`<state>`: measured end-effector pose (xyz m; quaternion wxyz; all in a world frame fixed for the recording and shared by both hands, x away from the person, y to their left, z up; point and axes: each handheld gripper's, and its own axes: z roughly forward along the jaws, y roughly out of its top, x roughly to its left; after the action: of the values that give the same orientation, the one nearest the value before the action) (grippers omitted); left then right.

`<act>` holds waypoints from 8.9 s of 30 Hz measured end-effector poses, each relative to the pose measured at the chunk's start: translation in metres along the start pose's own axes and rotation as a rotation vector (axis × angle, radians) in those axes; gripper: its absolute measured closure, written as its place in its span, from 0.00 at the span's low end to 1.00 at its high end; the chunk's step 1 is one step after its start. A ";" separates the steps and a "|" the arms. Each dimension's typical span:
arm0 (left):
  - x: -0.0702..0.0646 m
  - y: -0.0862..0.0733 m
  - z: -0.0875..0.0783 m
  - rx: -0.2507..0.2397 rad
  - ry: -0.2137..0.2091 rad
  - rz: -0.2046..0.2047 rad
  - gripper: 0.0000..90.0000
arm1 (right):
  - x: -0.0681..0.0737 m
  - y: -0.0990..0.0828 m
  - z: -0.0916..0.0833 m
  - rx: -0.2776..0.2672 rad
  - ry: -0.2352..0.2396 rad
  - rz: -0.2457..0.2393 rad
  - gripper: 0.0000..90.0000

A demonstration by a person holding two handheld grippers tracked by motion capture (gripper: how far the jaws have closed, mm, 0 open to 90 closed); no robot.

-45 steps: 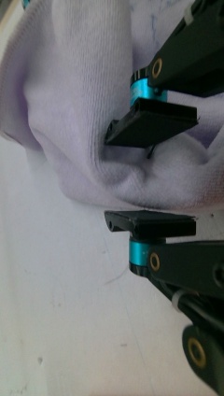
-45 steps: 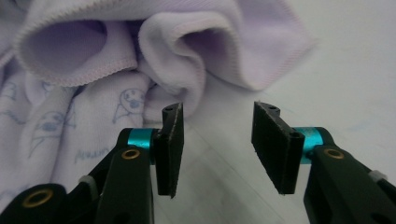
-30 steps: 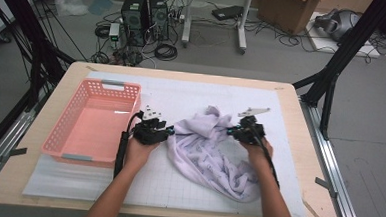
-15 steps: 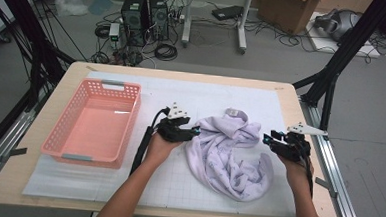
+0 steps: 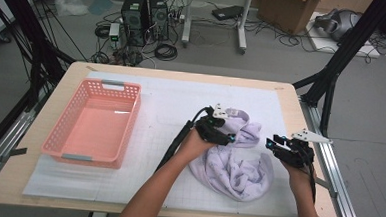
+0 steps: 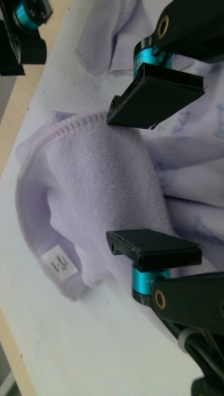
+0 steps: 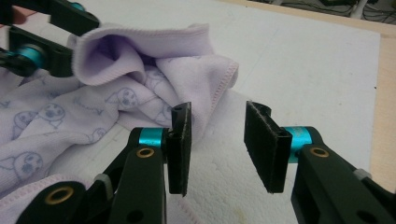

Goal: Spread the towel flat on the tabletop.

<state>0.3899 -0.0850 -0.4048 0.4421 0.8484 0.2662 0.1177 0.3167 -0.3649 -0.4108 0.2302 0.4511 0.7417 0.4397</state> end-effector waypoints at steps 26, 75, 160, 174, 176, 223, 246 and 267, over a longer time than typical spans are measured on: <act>0.104 -0.031 -0.055 -0.113 0.429 -0.394 0.51 | 0.002 -0.005 0.009 0.028 0.014 -0.010 0.68; 0.051 -0.108 -0.097 -0.031 0.195 -0.300 0.50 | 0.069 0.022 0.082 0.217 0.181 -0.133 0.66; 0.018 -0.095 -0.080 0.001 0.198 -0.217 0.95 | 0.028 -0.006 0.015 -0.006 0.051 0.081 0.55; 0.047 -0.128 -0.123 -0.038 0.337 -0.283 0.95 | 0.045 0.002 0.052 0.077 0.093 0.046 0.65; 0.047 -0.128 -0.122 -0.042 0.332 -0.284 0.95 | 0.048 0.004 0.060 0.077 0.108 0.044 0.66; 0.029 -0.124 -0.123 -0.112 0.216 -0.223 0.56 | 0.066 -0.002 0.052 0.093 0.111 0.021 0.51; 0.024 -0.124 -0.120 -0.101 0.213 -0.209 0.56 | 0.008 -0.002 0.026 0.073 -0.208 0.029 0.93; -0.026 -0.095 -0.060 0.024 0.038 -0.015 0.48 | 0.013 -0.012 -0.023 0.020 -0.089 0.093 0.59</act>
<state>0.3094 -0.0139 -0.4465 0.4275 0.8494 0.2823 0.1272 0.2875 -0.3662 -0.4087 0.2379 0.5063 0.7134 0.4221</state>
